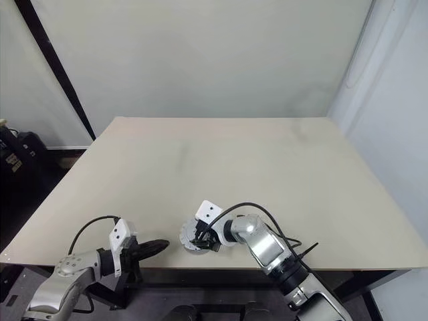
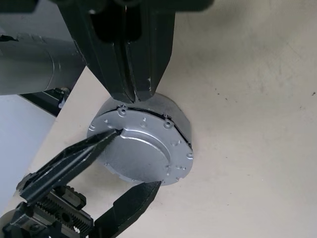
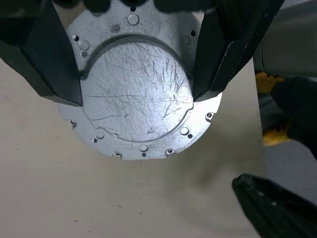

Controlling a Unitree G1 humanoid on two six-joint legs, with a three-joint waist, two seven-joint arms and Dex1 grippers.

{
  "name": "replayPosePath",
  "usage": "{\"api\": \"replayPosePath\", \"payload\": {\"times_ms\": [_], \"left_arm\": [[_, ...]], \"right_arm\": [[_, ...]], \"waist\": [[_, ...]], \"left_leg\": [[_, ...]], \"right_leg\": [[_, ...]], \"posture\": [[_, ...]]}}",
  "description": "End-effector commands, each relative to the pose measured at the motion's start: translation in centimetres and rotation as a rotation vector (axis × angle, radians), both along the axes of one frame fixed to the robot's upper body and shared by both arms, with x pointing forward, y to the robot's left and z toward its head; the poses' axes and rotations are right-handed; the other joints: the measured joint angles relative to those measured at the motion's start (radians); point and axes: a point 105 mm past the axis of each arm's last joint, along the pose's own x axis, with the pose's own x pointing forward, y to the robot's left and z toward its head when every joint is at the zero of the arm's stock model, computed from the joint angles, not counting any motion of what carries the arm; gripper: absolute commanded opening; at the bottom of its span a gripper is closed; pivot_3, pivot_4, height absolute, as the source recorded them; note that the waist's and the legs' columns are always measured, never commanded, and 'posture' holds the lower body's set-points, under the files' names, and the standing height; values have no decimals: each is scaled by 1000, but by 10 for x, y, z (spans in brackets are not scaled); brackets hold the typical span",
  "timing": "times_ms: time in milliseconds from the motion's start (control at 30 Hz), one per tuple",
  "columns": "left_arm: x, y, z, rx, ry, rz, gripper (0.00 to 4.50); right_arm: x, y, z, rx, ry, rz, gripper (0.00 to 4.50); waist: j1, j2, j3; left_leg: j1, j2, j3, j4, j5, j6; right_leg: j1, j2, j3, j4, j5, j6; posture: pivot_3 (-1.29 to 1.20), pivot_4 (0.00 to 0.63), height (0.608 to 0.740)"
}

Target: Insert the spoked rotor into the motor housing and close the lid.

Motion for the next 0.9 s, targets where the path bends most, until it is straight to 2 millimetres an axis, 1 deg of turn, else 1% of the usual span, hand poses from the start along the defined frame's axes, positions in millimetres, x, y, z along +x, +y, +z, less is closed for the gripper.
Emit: {"api": "replayPosePath", "payload": {"times_ms": [33, 267, 467, 700, 900], "left_arm": [[5, -3, 7, 0, -43, -11, 0], [13, -8, 9, 2, -60, -4, 0], [23, -19, 11, -13, -76, -9, 0], [33, -31, 0, 8, -69, -11, 0], [37, -38, -8, 25, -61, -17, 0]], "right_arm": [[1, 0, 7, -21, -48, 23, 3245], [2, -3, 6, -38, -48, 24, 3245], [2, -4, 4, -46, -41, 23, 3245], [3, -4, 3, -45, -27, 7, 3245], [3, -1, 3, -46, -20, -3, 3245]], "waist": [[0, 0, 0], [0, 0, 0], [0, 0, 0], [0, 0, 0], [0, 0, 0]], "left_leg": [[0, 0, 0, 0, 0, 0], [0, 0, 0, 0, 0, 0], [0, 0, 0, 0, 0, 0], [0, -1, 0, 0, 0, 0], [1, -1, 0, 0, 0, 0]], "right_leg": [[0, 0, 0, 0, 0, 0], [0, 0, 0, 0, 0, 0], [1, 0, 0, 0, 1, 1], [3, 0, 0, 0, 1, 2], [3, 0, 0, 0, 1, 2]], "posture": [[0, 0, 740], [0, 0, 740], [0, 0, 740], [0, 0, 740], [0, 0, 740]]}}
